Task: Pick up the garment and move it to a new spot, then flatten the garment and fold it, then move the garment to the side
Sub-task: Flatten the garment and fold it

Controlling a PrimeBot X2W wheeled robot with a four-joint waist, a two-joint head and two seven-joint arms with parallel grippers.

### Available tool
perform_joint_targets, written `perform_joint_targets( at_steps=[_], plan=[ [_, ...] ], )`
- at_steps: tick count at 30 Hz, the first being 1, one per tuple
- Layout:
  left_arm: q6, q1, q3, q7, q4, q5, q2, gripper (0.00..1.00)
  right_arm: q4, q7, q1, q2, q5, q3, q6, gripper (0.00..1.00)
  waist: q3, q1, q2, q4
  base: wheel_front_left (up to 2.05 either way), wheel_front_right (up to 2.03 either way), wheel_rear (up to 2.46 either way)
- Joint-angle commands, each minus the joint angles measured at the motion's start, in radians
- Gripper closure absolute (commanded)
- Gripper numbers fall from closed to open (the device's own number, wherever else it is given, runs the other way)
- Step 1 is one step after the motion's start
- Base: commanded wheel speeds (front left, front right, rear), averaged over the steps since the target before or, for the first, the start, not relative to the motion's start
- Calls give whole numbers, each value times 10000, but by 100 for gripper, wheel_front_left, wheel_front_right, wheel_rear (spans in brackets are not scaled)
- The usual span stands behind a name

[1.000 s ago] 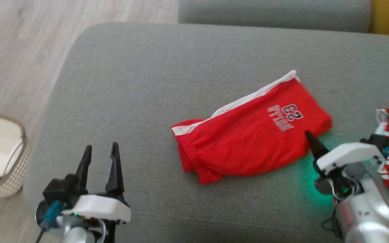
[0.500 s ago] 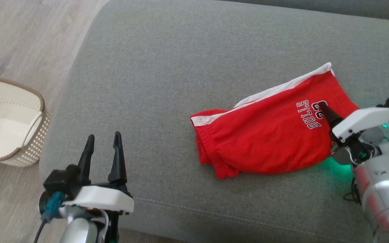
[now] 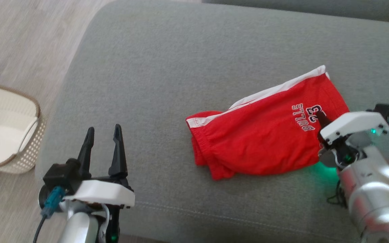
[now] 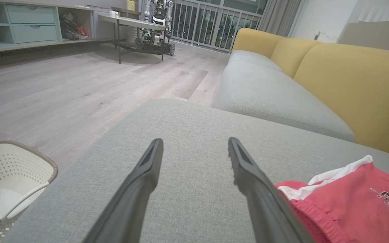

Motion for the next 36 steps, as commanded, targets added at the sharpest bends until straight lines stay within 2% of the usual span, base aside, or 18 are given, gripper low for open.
perform_joint_targets(
  at_steps=[1, 9, 13, 19, 24, 29, 36],
  plan=[
    [75, -178, 346, -122, -291, 43, 18, 0, -238, -363, 213, 253, 215, 46, -6, 100, -232, 0, 0, -232, 0, 0, 0],
    [53, 156, 445, -122, -254, 123, 18, 0, -646, -1528, 1228, 464, 1134, -274, -6, 100, -863, 0, 0, -1037, 0, 0, 0],
    [43, 226, 412, -122, -259, 130, 18, 0, -613, -1723, 1621, 477, 2324, 126, -6, 100, -1131, 0, 0, -1382, 0, 0, 0],
    [61, 414, 285, -122, -195, 128, 18, 0, -1252, -2293, 2352, 480, 3557, 2269, -6, 100, -1427, 0, 0, -1681, 0, 0, 0],
    [42, 526, 219, -122, -157, 147, 18, 0, -2323, -3102, 2774, 481, 4124, 4301, -6, 100, -1626, 0, 0, -1538, 0, 0, 0],
    [54, 604, 348, -122, -137, 155, 18, 0, -3203, -3453, 2935, 481, 4514, 5478, -6, 100, -1658, 0, 0, -1248, 0, 0, 0],
    [-49, 667, 506, -122, -47, 169, 18, 0, -4458, -3568, 3155, 482, 4640, 6554, -6, 100, -1586, 0, 0, -785, 0, 0, 0]
  ],
)
